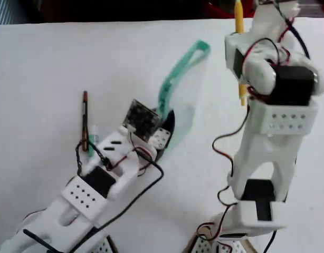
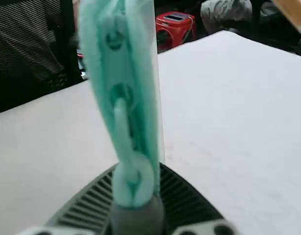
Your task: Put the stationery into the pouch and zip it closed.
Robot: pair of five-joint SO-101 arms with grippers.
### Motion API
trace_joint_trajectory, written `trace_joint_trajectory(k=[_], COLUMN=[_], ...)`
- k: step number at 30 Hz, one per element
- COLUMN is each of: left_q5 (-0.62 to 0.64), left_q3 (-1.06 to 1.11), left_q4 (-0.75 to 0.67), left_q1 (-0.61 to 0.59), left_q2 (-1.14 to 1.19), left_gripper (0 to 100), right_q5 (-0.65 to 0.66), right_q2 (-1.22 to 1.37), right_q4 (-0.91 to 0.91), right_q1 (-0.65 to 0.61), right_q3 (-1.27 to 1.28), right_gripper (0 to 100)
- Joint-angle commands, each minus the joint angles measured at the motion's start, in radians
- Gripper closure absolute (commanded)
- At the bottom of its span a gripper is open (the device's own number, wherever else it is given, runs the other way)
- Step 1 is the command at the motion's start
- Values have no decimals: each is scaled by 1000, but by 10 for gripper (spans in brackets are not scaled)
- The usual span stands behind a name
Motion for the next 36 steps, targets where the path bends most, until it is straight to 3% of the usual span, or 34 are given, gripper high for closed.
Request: trace_joint_trajectory(k=[1, 4, 12, 18, 23, 36], left_q5=[-40, -94, -91, -87, -87, -87], left_q3=[8, 32, 75, 75, 75, 75], left_q4=[-54, -52, -49, -46, -46, -46], left_q1=[22, 15, 15, 15, 13, 13], left_q2=[-4, -4, -12, -12, -12, -12], left_gripper=[973, 973, 972, 901, 901, 898], right_q5=[11, 6, -8, -80, -152, -161], right_q2=[-104, -166, -186, -142, -186, -634], right_q4=[-65, -97, -297, -461, -541, -1110], right_q1=[-19, -70, -228, -194, -142, -160], right_q3=[3, 3, 66, 226, 399, 1128], right_gripper=[981, 981, 981, 981, 981, 981])
